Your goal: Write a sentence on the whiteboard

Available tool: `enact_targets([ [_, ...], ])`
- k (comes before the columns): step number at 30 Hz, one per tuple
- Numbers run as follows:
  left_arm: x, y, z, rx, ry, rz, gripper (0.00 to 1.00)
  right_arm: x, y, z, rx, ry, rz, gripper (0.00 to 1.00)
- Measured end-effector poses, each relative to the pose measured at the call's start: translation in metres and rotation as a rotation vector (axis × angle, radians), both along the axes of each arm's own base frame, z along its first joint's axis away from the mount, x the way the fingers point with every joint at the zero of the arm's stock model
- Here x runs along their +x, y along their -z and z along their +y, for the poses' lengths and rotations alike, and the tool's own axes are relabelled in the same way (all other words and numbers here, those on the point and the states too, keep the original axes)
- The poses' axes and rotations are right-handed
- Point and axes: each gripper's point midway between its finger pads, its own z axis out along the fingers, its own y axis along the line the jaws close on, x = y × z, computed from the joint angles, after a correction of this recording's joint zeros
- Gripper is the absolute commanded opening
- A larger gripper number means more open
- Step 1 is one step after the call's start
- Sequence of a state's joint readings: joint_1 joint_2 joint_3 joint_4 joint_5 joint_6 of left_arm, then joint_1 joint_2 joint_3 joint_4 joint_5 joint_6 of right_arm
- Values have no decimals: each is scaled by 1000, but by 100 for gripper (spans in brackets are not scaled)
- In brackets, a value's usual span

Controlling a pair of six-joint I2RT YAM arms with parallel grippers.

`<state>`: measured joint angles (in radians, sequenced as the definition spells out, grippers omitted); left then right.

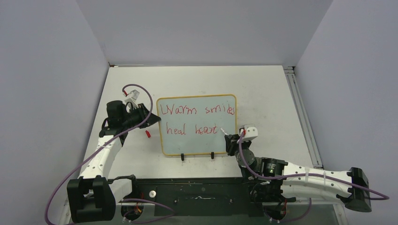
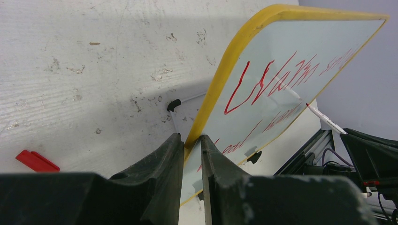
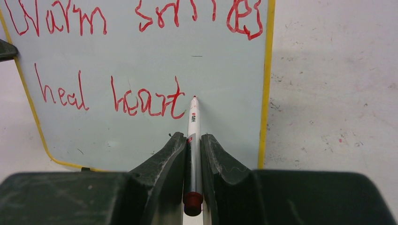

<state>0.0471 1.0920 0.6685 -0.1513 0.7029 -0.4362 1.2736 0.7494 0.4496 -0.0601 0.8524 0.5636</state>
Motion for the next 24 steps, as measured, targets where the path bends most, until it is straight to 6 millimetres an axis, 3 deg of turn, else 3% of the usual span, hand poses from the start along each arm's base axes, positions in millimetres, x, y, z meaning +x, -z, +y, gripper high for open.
enact_targets([
  [8, 0, 0, 0, 0, 0, 0, 19, 3, -2, -4, -16, 25, -17, 5],
  [24, 0, 0, 0, 0, 0, 0, 19, 3, 3, 6, -41, -2, 0, 5],
])
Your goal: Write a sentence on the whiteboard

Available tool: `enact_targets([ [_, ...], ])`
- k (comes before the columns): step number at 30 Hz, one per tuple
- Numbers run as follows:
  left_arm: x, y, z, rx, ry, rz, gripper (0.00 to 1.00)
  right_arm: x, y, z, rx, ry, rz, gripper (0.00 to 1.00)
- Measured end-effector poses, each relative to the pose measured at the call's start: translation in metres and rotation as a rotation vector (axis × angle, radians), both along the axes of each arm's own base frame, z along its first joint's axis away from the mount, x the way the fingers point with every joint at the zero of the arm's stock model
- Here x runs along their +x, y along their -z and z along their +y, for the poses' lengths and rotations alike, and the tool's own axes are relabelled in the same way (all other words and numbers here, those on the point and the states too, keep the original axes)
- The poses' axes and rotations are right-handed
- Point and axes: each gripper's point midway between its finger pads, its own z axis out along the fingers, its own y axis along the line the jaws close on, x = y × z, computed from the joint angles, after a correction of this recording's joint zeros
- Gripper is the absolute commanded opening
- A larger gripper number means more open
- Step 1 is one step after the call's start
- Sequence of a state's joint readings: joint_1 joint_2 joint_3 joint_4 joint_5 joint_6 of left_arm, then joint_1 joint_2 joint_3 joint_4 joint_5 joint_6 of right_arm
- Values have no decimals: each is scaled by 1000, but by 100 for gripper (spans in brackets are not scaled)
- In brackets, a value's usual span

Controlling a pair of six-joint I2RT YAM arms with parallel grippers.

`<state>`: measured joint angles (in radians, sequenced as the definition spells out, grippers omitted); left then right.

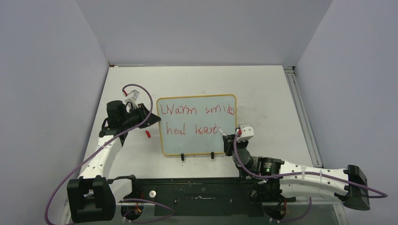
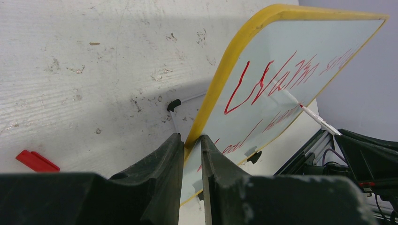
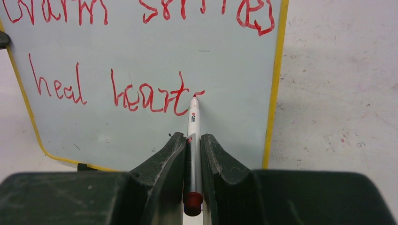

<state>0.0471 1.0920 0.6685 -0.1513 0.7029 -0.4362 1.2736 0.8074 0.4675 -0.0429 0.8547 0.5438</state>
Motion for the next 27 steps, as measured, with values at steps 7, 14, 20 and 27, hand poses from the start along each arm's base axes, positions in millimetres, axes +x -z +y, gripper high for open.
enact_targets([
  [7, 0, 0, 0, 0, 0, 0, 18, -3, 4, -3, 21, 4, 29, 5],
  [14, 0, 0, 0, 0, 0, 0, 19, -6, 7, -8, 25, 12, 45, 5],
  [20, 0, 0, 0, 0, 0, 0, 19, -7, 10, -9, 27, 16, 57, 5],
  [27, 0, 0, 0, 0, 0, 0, 19, -9, 12, -8, 35, 11, 65, 5],
])
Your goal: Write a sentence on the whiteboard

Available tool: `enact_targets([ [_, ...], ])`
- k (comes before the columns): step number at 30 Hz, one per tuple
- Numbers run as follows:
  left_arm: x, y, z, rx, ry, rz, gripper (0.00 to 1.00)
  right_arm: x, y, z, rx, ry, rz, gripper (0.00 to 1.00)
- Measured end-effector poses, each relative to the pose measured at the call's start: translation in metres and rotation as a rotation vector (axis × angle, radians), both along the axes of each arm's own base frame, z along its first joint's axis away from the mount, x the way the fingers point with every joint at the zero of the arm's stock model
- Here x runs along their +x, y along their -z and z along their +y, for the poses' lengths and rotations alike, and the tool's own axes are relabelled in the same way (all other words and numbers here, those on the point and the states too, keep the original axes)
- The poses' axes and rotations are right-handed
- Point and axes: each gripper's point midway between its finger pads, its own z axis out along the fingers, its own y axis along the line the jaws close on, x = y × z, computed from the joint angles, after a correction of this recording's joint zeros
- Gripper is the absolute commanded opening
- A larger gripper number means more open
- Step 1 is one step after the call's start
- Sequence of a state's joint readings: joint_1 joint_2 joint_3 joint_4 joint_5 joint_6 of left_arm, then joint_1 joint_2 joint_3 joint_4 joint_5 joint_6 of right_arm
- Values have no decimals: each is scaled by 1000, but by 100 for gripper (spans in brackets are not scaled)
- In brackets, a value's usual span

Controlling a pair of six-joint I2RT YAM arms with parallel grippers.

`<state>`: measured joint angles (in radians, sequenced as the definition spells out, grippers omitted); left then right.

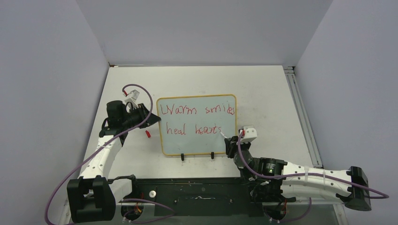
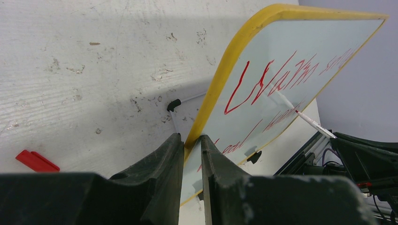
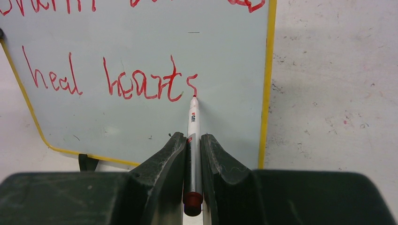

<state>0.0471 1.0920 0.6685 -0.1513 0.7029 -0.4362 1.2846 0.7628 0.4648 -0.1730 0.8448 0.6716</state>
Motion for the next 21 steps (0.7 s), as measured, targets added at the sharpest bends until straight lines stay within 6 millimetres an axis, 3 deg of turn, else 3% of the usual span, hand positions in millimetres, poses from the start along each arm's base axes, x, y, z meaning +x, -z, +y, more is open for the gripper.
enact_targets([
  [13, 0, 0, 0, 0, 0, 0, 18, 1, -2, 10, 16, -22, -13, 5],
  [21, 0, 0, 0, 0, 0, 0, 19, -1, -16, 2, 69, -23, -28, 5],
])
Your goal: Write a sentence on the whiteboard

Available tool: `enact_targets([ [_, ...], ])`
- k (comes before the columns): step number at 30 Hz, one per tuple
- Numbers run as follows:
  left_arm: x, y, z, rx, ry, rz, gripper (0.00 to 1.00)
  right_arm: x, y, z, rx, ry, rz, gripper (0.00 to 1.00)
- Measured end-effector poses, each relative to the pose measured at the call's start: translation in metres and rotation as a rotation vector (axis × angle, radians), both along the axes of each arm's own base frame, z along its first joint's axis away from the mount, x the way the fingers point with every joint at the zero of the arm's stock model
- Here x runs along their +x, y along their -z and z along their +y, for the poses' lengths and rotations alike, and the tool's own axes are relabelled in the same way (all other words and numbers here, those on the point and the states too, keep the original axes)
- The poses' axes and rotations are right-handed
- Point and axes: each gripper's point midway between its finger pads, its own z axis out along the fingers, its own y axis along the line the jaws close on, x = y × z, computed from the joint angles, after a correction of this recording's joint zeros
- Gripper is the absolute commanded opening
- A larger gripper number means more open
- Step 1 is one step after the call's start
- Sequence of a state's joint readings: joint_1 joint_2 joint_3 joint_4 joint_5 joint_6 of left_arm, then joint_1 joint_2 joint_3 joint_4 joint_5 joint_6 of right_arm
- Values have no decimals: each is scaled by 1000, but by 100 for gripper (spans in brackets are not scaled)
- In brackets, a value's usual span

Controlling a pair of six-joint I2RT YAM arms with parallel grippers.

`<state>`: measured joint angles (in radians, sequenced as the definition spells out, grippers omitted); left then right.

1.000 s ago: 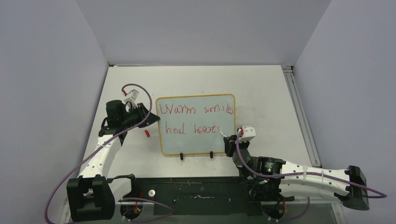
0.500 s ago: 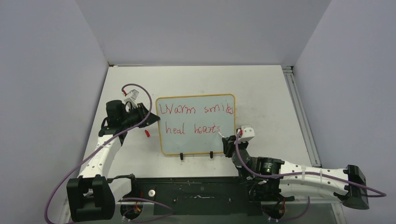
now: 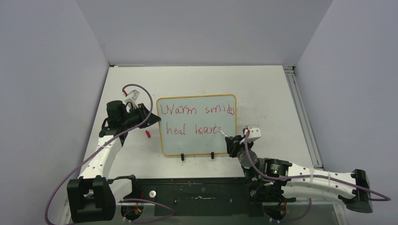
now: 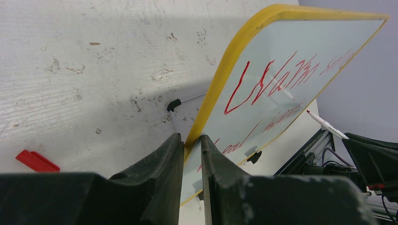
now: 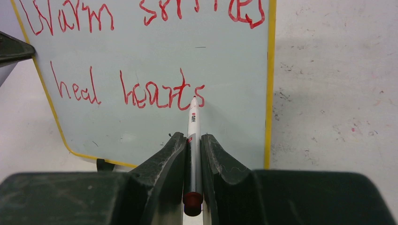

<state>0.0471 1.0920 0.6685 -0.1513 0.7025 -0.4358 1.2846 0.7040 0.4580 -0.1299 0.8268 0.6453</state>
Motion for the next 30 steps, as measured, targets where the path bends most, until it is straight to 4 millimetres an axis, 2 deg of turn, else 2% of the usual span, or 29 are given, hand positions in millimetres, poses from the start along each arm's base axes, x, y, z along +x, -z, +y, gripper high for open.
enact_targets([
  [11, 0, 0, 0, 0, 0, 0, 19, -2, 11, -14, -47, 29, 27, 5],
  [22, 0, 0, 0, 0, 0, 0, 19, -1, 22, -13, -91, 44, 37, 5],
  [30, 0, 0, 0, 0, 0, 0, 19, -1, 22, -13, -90, 53, 36, 5],
])
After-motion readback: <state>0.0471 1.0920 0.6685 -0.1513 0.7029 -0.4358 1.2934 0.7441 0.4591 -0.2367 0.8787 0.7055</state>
